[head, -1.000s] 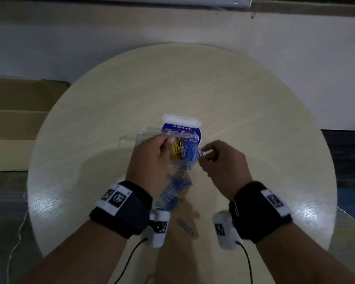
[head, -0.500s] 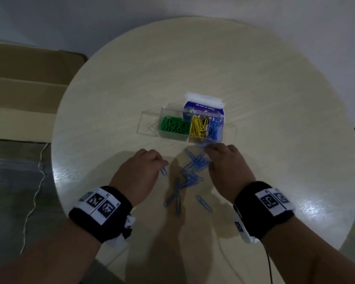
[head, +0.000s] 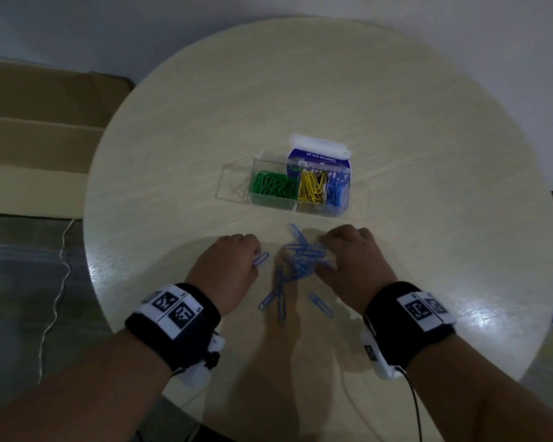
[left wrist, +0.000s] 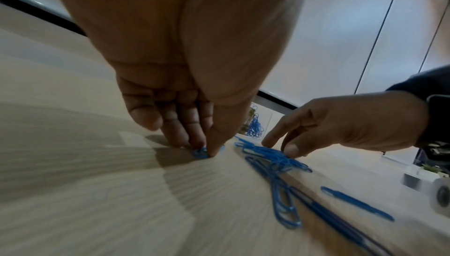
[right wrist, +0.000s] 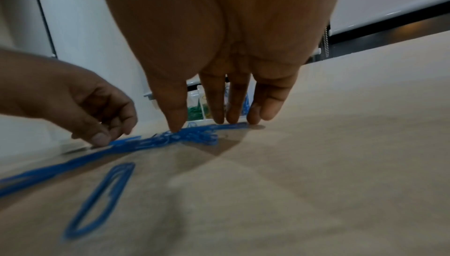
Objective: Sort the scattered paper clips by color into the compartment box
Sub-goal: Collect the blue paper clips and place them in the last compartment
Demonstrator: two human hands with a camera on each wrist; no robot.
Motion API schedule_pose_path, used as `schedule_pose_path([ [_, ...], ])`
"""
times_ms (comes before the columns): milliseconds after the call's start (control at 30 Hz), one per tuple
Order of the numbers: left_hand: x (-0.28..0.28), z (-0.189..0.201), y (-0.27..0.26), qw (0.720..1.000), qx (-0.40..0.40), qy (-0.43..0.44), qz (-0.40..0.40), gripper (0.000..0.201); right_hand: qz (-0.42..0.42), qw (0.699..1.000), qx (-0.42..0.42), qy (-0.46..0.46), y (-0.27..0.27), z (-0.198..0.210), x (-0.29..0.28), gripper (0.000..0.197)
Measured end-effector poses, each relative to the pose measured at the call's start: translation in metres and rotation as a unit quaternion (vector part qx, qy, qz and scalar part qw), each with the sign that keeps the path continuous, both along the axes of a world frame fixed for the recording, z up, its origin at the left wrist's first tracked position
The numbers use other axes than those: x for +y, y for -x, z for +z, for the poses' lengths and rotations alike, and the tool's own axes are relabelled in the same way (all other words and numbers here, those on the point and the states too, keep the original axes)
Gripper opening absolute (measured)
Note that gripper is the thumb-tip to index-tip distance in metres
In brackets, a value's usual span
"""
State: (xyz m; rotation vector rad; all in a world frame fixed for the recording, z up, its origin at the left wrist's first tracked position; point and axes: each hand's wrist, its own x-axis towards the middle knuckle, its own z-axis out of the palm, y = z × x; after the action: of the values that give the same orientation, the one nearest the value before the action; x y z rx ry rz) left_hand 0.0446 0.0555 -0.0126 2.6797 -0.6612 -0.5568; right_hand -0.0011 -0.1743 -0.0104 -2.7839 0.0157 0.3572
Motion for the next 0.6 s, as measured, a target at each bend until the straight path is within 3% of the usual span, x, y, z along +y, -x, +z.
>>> schedule_pose_path([
  [133, -0.004, 0.000, 0.006, 1.000, -0.006, -0.015, 0.008, 0.013, 0.028, 0.999, 0.011, 0.022, 0.009, -0.005, -0.001, 0.030],
  [300, -0.008, 0.000, 0.004, 0.994, 0.068, -0.011, 0.084, 0.008, 0.008, 1.000, -0.023, 0.015, 0.024, -0.001, -0.001, 0.020],
  [467, -0.019, 0.003, 0.015, 0.995, 0.042, 0.010, 0.091, 0.013, 0.004, 1.000, 0.009, -0.007, 0.037, -0.003, -0.001, 0.033],
  [600, -0.035, 0.005, 0.029, 0.998, 0.007, -0.029, 0.054, 0.023, 0.000, 1.000, 0.010, -0.002, 0.036, -0.009, 0.001, 0.015],
])
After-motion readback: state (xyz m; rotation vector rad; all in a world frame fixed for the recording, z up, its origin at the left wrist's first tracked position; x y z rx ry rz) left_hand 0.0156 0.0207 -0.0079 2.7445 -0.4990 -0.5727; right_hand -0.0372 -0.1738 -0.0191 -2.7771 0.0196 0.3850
